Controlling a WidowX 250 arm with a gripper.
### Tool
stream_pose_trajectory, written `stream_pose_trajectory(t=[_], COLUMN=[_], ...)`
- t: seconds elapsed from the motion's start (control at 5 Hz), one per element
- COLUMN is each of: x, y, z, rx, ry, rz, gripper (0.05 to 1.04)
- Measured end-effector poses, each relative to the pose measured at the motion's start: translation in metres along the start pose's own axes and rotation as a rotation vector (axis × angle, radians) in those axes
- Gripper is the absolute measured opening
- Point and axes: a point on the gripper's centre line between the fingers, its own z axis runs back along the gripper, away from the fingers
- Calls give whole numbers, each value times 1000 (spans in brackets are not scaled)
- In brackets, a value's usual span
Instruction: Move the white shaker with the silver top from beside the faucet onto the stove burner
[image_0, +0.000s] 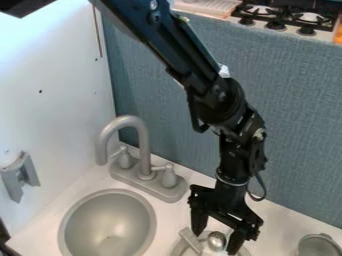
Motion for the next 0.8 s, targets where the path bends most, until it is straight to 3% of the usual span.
stream_pose_trajectory(t=[0.2, 0.4, 0.6, 0.8], x=[-3, -8, -14, -22], y=[2, -13, -52, -82], z=[8, 44, 56, 52], rx=[25, 62, 70, 29], ry=[16, -44, -66, -32], rz=[16, 23, -70, -177], gripper=[1005, 1002, 1001, 1001])
